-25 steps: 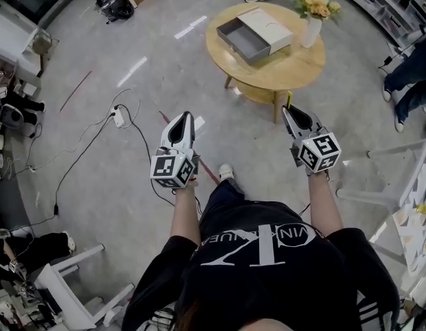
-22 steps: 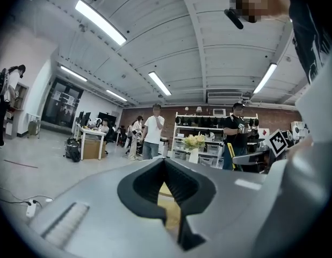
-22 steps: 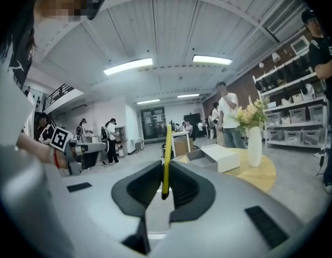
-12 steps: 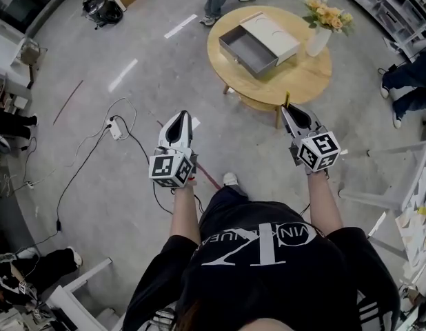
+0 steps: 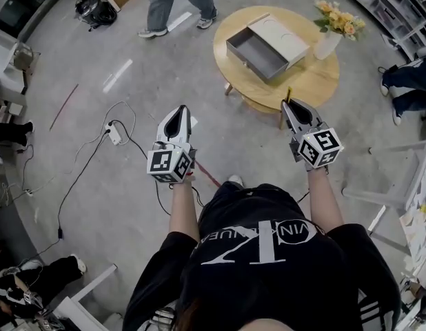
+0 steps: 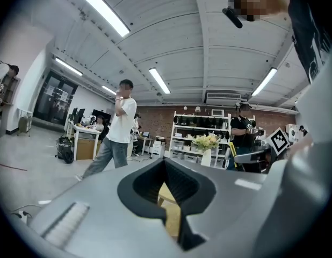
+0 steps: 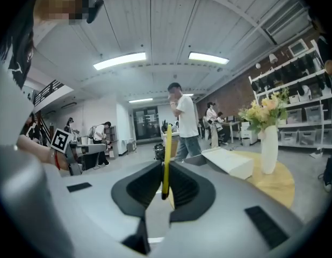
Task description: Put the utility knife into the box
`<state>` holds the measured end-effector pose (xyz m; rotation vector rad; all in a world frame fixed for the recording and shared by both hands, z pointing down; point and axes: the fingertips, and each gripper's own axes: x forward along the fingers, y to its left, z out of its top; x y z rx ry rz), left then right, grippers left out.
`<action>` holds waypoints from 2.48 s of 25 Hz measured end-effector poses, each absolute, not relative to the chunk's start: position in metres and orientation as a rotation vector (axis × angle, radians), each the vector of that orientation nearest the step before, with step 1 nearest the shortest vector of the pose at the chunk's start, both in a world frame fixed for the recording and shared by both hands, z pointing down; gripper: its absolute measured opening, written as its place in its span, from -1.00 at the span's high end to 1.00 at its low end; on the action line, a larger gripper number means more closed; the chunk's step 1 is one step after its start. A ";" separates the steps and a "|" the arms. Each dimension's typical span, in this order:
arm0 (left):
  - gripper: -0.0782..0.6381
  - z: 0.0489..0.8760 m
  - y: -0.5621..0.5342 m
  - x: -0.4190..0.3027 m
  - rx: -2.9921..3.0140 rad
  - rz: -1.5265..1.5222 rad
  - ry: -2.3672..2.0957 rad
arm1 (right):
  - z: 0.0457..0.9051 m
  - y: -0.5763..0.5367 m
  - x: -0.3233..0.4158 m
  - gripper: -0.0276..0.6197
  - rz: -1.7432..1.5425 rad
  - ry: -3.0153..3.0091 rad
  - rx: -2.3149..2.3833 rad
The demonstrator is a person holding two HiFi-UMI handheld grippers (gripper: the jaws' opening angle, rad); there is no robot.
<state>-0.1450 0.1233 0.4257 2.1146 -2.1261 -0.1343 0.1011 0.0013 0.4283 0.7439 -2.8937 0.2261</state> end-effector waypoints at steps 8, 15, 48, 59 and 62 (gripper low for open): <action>0.75 0.435 0.118 -0.157 2.103 -0.148 -2.112 | 0.431 -0.007 0.085 0.76 0.234 -2.884 0.729; 0.75 0.438 0.098 -0.171 2.096 -0.157 -2.114 | 0.433 -0.028 0.065 0.76 0.227 -2.886 0.701; 0.75 0.455 -0.113 -0.203 2.201 -0.083 -1.907 | 0.478 -0.183 0.009 0.76 0.282 -2.733 0.678; 0.75 0.450 -0.160 -0.217 2.248 -0.035 -1.880 | 0.497 -0.215 -0.017 0.76 0.329 -2.706 0.606; 0.75 0.451 -0.169 -0.220 2.251 -0.043 -1.876 | 0.500 -0.219 -0.026 0.76 0.322 -2.692 0.581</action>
